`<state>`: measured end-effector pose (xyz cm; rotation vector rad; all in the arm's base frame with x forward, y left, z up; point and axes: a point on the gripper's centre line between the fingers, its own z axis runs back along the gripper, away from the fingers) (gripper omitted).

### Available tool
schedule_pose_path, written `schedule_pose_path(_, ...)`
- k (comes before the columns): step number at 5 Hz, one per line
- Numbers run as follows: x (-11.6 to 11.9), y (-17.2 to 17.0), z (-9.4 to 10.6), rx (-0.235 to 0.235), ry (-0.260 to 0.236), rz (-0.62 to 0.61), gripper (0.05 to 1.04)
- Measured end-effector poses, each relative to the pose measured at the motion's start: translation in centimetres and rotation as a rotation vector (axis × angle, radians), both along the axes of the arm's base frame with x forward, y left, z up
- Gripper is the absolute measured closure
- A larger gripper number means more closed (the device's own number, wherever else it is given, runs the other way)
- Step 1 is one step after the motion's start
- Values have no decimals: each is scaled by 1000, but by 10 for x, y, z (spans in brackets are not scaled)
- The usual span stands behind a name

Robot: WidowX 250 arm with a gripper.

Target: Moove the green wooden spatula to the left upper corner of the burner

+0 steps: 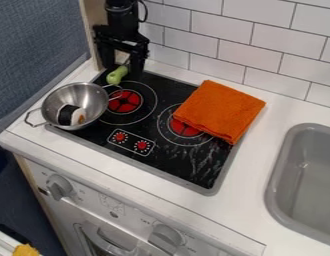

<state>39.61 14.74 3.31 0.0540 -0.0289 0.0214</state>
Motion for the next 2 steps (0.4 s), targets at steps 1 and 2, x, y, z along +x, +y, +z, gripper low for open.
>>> schedule_pose_path(1,-9,-10,19,-25,-34,-16,83)
schedule_pose_path(2,-17,-30,45,-23,-80,-59,83)
